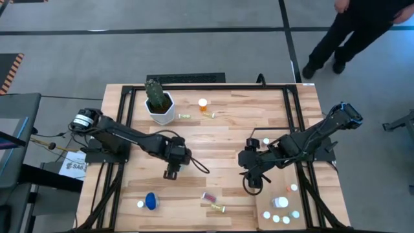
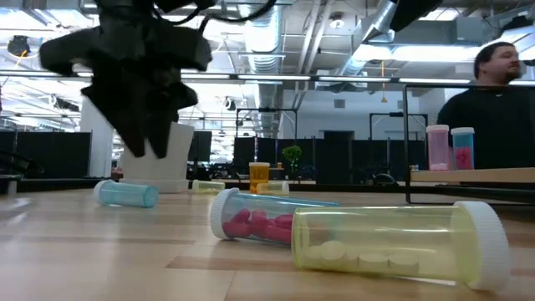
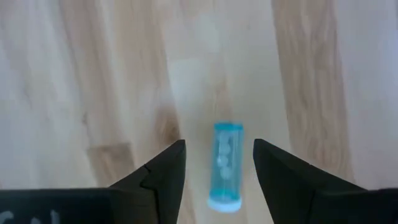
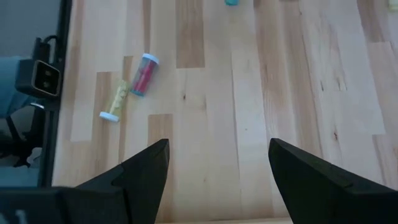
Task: Pick and place medicine bottles onto shelf by color
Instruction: Put the blue pill bottle on the shelf
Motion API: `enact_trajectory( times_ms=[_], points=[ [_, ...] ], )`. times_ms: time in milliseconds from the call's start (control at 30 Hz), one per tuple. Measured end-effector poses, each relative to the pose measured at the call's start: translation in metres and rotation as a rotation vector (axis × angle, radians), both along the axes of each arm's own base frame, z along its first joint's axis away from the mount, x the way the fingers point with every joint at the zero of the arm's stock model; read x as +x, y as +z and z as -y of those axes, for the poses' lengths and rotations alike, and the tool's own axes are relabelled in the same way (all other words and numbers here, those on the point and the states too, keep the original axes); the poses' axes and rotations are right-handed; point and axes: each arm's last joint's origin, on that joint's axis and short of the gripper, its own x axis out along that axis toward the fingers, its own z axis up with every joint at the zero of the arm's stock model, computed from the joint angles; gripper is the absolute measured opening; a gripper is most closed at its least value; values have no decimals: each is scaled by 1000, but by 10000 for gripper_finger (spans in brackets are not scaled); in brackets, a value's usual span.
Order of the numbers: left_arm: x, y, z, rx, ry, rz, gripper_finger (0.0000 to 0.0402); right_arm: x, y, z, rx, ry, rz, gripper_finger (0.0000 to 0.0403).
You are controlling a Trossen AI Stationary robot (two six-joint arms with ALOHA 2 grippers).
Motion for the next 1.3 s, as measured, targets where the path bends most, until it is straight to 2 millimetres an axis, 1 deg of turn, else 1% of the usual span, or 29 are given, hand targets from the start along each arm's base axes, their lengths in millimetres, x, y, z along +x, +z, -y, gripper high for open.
enact_trajectory(
  times_ms=[167, 400, 567, 733, 833, 1000, 1133, 1300],
  points=[
    [6, -19, 5, 6, 35, -49, 176, 4, 2, 2, 16, -13, 31, 297],
    [12, -48, 9, 37, 18, -133, 176, 8, 5, 0, 41, -13, 81, 297],
    [14, -53, 9, 55, 25, -147, 172, 9, 6, 0, 45, -13, 90, 297],
    [16, -51, 10, 61, -44, -144, 137, 9, 6, 0, 45, -13, 90, 297],
    [18, -50, 10, 62, -138, -145, 109, 9, 6, 0, 45, -13, 90, 297],
    [20, -47, 12, 74, -383, -138, 77, 9, 6, 0, 45, -13, 90, 297],
    [24, -44, 15, 105, -560, -103, 74, 9, 6, 0, 44, -14, 89, 297],
    [25, -44, 16, 178, -831, -90, 88, 9, 6, 0, 45, -14, 90, 297]
  ],
)
